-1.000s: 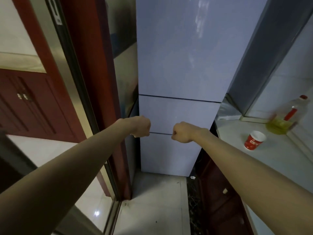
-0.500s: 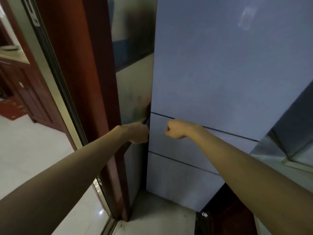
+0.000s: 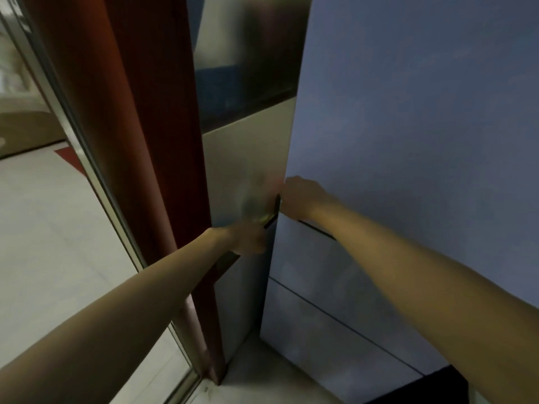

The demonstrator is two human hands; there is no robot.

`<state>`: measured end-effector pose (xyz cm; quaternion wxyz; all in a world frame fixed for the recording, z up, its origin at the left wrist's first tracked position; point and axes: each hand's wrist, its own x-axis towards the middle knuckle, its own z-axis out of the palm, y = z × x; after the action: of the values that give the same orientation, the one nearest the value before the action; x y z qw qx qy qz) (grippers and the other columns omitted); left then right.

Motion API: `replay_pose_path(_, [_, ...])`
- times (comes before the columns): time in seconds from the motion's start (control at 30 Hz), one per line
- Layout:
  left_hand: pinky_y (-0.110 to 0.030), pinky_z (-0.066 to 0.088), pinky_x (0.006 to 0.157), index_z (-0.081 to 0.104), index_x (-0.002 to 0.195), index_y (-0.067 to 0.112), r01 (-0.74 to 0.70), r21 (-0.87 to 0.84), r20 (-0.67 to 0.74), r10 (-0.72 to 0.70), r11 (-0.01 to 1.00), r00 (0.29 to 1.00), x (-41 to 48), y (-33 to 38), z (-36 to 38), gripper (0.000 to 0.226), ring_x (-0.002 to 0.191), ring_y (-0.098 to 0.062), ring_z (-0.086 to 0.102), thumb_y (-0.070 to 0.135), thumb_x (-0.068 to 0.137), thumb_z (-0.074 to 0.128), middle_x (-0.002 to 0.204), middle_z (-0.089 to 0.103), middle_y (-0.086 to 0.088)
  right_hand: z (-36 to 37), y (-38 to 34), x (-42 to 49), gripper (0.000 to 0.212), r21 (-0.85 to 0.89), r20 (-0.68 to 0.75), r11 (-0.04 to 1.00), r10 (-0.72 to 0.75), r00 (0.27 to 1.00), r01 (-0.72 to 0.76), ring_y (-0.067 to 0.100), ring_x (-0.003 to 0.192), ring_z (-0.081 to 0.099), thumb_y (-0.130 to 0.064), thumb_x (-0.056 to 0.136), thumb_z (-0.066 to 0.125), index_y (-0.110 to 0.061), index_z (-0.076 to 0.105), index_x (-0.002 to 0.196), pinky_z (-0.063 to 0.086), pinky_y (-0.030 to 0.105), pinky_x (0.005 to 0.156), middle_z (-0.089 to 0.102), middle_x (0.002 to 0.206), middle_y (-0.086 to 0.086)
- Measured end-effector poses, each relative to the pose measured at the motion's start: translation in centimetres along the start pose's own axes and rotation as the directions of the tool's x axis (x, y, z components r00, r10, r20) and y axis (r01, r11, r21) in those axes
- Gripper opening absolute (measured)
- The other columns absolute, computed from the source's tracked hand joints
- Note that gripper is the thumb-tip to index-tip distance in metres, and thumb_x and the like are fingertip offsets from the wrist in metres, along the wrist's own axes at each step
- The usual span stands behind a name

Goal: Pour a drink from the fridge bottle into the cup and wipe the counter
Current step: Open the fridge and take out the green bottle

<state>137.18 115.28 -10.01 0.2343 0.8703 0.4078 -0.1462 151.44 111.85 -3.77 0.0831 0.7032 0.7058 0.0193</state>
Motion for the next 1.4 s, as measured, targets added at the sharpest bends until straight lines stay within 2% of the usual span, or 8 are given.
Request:
replay_pose_path(0.2, [-0.024,0.041,0.056,0.053,0.078,0.009,0.003,-0.366,-0.067,-0.03,0.931,0.997,5.1,0.2,-0.7,0.022,0.058,-0.016,0.047,0.014,0.099,0.049,0.067,0.048,-0.003,-1.1,1.9,4.0,0.018,-0.25,-0.132,0.959,-0.168,0.977,0.131,0.029,0.103,0.047,-0.008,0.094,0.042,-0.004,0.058,0.101,0.034,0.033,0.08,0.053,0.114,0.016])
replay_pose_path(0.33, [-0.038,0.054,0.086,0.056,0.122,0.002,-0.137,-0.411,-0.21,0.052,0.901,0.976,8.9,0.2,-0.6,0.034,0.098,-0.027,0.061,0.022,0.095,0.059,0.11,0.062,-0.01,-2.1,2.2,5.3,0.021,-0.422,-0.232,0.901,-0.212,0.949,0.098,0.027,0.1,0.049,-0.006,0.09,0.041,-0.006,0.062,0.092,0.034,0.035,0.089,0.059,0.105,0.012])
replay_pose_path(0.47, [-0.055,0.048,0.095,0.05,0.124,-0.022,-0.234,-0.585,-0.306,0.056,0.777,0.95,12.0,0.3,-1.0,0.044,0.111,-0.052,0.057,-0.009,0.082,0.052,0.116,0.058,-0.039,-2.9,1.7,6.8,0.025,-0.576,-0.185,0.816,-0.086,0.979,-0.037,0.027,0.109,0.05,-0.02,0.095,0.044,-0.013,0.068,0.092,0.026,0.041,0.109,0.066,0.106,0.007])
replay_pose_path(0.67, [-0.026,0.039,0.062,0.058,0.12,0.005,-0.239,-0.749,-0.323,-0.025,0.618,0.946,11.0,1.3,-1.0,0.033,0.071,-0.015,0.051,-0.004,0.09,0.05,0.081,0.056,0.003,-2.6,0.1,8.1,0.026,-0.736,-0.025,0.671,0.114,0.993,-0.096,0.027,0.108,0.049,-0.034,0.098,0.045,-0.017,0.065,0.099,0.023,0.043,0.108,0.063,0.102,0.004])
replay_pose_path(0.83, [-0.029,0.039,0.07,0.064,0.107,-0.004,-0.228,-0.83,-0.31,-0.082,0.508,0.947,11.4,0.7,-0.5,0.023,0.07,-0.016,0.049,-0.001,0.086,0.056,0.074,0.057,-0.001,-1.4,-0.6,8.6,0.031,-0.671,-0.109,0.671,0.331,0.937,-0.315,0.014,0.115,0.049,-0.052,0.093,0.046,-0.03,0.067,0.097,0.02,0.033,0.107,0.065,0.108,-0.011])
replay_pose_path(0.97, [-0.027,0.042,0.071,0.059,0.066,0.023,-0.206,-0.867,-0.274,-0.088,0.454,0.958,10.8,0.6,-1.0,0.031,0.071,-0.018,0.053,-0.002,0.084,0.055,0.071,0.058,0.001,-0.6,0.0,8.8,0.03,-0.733,-0.018,0.661,0.22,0.975,-0.162,0.03,0.11,0.046,-0.034,0.097,0.042,-0.014,0.064,0.094,0.025,0.045,0.107,0.063,0.107,0.005])
replay_pose_path(1.17, [-0.031,0.05,0.074,0.064,0.081,0.0,-0.225,-0.878,-0.294,-0.105,0.422,0.95,9.3,-0.7,-0.2,0.009,0.078,-0.021,0.06,-0.002,0.082,0.055,0.086,0.065,-0.015,-0.3,-1.8,7.7,0.033,-0.736,-0.119,0.653,0.138,0.983,-0.18,0.031,0.12,0.042,-0.034,0.098,0.04,-0.016,0.066,0.107,0.019,0.044,0.112,0.061,0.122,0.006])
replay_pose_path(1.4, [-0.029,0.048,0.069,0.064,0.069,0.009,-0.206,-0.935,-0.272,-0.209,0.289,0.94,4.4,-2.4,2.0,0.029,0.076,-0.025,0.059,-0.01,0.088,0.052,0.081,0.063,-0.013,0.9,-5.2,3.9,0.03,-0.698,-0.176,0.705,0.004,0.984,-0.128,0.036,0.124,0.039,-0.03,0.097,0.048,-0.014,0.072,0.106,0.019,0.048,0.115,0.059,0.125,0.011])
